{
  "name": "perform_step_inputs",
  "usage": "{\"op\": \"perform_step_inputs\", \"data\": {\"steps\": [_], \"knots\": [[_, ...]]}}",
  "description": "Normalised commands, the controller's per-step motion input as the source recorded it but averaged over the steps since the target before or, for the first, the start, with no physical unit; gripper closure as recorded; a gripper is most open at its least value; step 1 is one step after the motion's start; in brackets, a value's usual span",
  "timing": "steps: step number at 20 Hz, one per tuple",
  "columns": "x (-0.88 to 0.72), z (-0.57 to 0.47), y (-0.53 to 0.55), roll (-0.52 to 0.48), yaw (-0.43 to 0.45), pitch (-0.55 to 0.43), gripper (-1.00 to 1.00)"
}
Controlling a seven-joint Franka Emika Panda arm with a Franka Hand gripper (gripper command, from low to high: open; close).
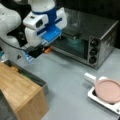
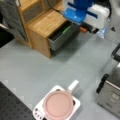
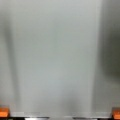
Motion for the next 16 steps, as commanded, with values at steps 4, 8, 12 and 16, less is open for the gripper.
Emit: {"op": "perform_step_inputs", "data": {"steps": [4, 8, 12, 16], "knots": [[-0.01, 0.01, 0.02, 0.094, 0.153, 0.009, -1.0], [-0.09, 0.04, 0.11, 0.245, 0.126, 0.017, -1.0], [-0.2, 0.01, 0.19, 0.455, 0.092, -0.018, -1.0], [-0.33, -0.06, 0.23, 0.465, 0.049, -0.027, -1.0]]}}
